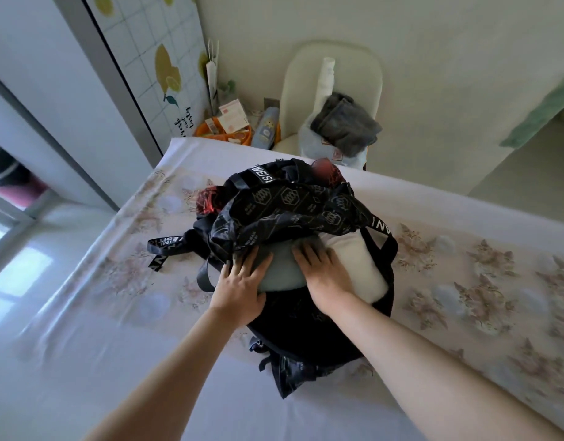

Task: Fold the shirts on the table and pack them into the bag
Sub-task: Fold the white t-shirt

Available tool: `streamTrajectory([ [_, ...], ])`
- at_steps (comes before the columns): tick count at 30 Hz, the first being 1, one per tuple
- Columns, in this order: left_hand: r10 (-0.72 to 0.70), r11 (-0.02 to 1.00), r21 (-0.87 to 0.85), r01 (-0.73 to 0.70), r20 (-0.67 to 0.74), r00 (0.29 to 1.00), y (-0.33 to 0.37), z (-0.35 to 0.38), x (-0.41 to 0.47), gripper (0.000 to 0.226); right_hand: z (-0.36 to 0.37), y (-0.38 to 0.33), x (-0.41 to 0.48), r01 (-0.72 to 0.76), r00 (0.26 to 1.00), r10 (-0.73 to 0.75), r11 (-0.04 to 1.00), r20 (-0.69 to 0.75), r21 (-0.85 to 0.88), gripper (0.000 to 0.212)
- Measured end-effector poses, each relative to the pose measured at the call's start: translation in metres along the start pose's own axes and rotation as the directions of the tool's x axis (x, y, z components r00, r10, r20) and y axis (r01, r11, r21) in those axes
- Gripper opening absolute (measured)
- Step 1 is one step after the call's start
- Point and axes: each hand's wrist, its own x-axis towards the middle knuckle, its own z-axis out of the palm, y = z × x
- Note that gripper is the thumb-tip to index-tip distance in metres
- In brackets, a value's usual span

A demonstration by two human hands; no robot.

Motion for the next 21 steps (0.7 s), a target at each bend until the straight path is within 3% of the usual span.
streamTrajectory([
  [4, -0.057, 0.998, -0.012, 0.057, 0.054, 0.997, -0.001, 0.002, -0.003, 0.086, -0.008, 0.008, 0.020, 0.020, 0.991, -0.012, 0.998, 0.136, -0.059, 0.074],
  [8, -0.082, 0.995, -0.046, 0.089, 0.140, 0.987, 0.002, -0.003, 0.002, 0.091, -0.016, 0.006, 0.005, -0.007, 0.987, -0.011, 0.994, 0.161, 0.112, 0.092],
  [10, -0.084, 0.993, -0.073, 0.089, 0.070, 0.994, 0.002, -0.003, 0.000, 0.083, -0.019, 0.004, -0.003, -0.133, 0.991, 0.127, 0.976, 0.044, 0.174, 0.079],
  [12, -0.057, 0.995, -0.084, 0.053, -0.044, 0.997, 0.004, -0.002, -0.002, 0.076, -0.016, 0.005, -0.016, -0.335, 0.936, 0.349, 0.923, -0.045, 0.189, 0.071],
  [14, -0.018, 0.996, -0.088, 0.011, -0.085, 0.996, 0.009, 0.000, -0.004, 0.078, -0.009, 0.012, -0.029, -0.434, 0.900, 0.431, 0.879, 0.061, 0.196, 0.077],
  [16, -0.024, 0.996, -0.085, 0.020, -0.044, 0.999, 0.015, 0.001, -0.003, 0.082, -0.005, 0.022, -0.034, -0.416, 0.903, 0.377, 0.889, 0.209, 0.193, 0.084],
  [18, -0.067, 0.992, -0.109, 0.063, -0.028, 0.997, 0.022, -0.005, -0.001, 0.078, -0.012, 0.031, -0.033, -0.401, 0.904, 0.335, 0.879, 0.267, 0.256, 0.082],
  [21, -0.052, 0.990, -0.135, 0.048, -0.030, 0.998, 0.044, -0.029, 0.004, 0.068, -0.039, 0.042, -0.044, -0.331, 0.942, 0.281, 0.872, 0.186, 0.360, 0.067],
])
